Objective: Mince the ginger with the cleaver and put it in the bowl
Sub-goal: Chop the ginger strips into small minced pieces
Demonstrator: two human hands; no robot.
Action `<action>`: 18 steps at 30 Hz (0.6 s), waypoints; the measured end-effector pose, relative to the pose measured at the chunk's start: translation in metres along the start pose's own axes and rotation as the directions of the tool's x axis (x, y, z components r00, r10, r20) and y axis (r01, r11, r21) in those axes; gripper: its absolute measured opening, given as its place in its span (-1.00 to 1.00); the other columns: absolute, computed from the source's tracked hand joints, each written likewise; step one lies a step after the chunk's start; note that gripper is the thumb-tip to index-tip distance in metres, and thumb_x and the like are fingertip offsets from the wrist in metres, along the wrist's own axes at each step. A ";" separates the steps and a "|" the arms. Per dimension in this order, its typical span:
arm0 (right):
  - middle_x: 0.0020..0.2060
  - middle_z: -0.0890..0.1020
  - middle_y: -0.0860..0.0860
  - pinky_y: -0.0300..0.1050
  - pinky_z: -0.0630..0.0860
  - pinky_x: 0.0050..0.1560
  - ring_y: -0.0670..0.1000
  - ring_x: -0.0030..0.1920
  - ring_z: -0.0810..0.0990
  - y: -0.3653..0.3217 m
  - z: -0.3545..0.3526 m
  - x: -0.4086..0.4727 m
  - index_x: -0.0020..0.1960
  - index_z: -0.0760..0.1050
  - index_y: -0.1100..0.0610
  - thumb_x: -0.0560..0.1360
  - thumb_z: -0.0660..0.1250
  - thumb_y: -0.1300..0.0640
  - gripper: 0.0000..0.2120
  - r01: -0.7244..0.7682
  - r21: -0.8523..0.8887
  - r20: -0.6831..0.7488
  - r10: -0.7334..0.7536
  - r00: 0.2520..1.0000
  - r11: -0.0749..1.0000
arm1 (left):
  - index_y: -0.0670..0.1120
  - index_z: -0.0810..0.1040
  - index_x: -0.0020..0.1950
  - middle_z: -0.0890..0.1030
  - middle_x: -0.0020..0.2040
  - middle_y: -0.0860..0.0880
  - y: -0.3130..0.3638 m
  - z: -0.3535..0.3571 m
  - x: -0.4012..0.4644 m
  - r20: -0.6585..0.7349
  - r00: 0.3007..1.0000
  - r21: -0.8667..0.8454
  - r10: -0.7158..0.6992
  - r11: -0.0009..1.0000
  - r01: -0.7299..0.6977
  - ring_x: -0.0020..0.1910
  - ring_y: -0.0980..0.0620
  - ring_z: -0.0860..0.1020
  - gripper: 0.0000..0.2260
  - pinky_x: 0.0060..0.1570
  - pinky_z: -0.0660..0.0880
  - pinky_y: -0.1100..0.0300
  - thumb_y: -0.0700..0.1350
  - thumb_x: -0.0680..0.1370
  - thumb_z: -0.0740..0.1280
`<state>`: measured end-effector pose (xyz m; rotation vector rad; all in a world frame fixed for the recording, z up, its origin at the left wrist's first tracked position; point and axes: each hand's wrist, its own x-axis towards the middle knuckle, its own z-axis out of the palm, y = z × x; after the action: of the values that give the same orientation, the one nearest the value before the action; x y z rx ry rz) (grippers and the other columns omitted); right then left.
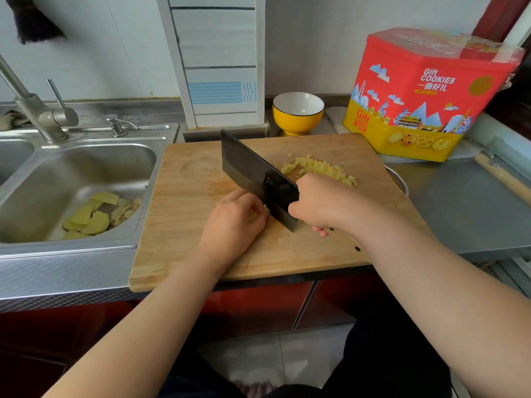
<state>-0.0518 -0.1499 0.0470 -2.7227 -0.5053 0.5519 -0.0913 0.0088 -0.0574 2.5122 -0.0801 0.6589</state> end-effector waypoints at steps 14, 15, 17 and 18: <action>-0.54 0.49 0.05 -0.25 0.38 -0.47 -0.01 -0.60 0.45 -0.003 -0.013 -0.017 -0.30 0.24 0.06 0.58 0.20 0.15 -0.71 0.066 -0.078 -0.096 -0.074 0.993 0.995 | -0.05 0.58 -0.19 0.52 -0.12 0.09 -0.003 -0.003 -0.006 -0.020 1.000 0.003 0.017 1.000 -0.017 -0.20 0.13 0.46 -0.93 -0.22 0.43 0.24 -0.08 0.45 0.42; -0.55 0.49 0.05 -0.24 0.39 -0.46 -0.01 -0.60 0.46 -0.004 -0.012 -0.017 -0.30 0.25 0.06 0.57 0.20 0.15 -0.72 0.068 -0.101 -0.092 -0.077 0.993 0.993 | -0.06 0.59 -0.20 0.53 -0.14 0.09 -0.003 -0.002 -0.006 -0.025 1.000 0.009 0.015 1.000 -0.015 -0.22 0.13 0.45 -0.94 -0.24 0.41 0.26 -0.10 0.44 0.42; -0.57 0.50 0.05 -0.22 0.42 -0.43 -0.01 -0.60 0.47 -0.006 -0.010 -0.018 -0.24 0.31 0.10 0.57 0.20 0.15 -0.79 0.067 -0.130 -0.072 -0.077 0.994 0.989 | -0.07 0.59 -0.22 0.54 -0.15 0.08 -0.003 -0.002 -0.006 -0.030 1.000 0.013 0.010 1.000 -0.009 -0.26 0.14 0.45 -0.94 -0.26 0.38 0.29 -0.13 0.44 0.43; -0.57 0.50 0.05 -0.21 0.43 -0.43 -0.01 -0.60 0.47 -0.007 -0.010 -0.018 -0.18 0.35 0.13 0.57 0.20 0.16 -0.85 0.065 -0.131 -0.059 -0.073 0.996 0.989 | -0.07 0.59 -0.22 0.53 -0.16 0.08 -0.003 -0.002 -0.006 -0.030 1.000 0.014 0.009 1.000 -0.009 -0.27 0.14 0.44 -0.94 -0.27 0.36 0.29 -0.13 0.44 0.44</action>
<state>-0.0646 -0.1531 0.0636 -2.8216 -0.6368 0.4274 -0.0967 0.0121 -0.0607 2.5157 -0.0758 0.7032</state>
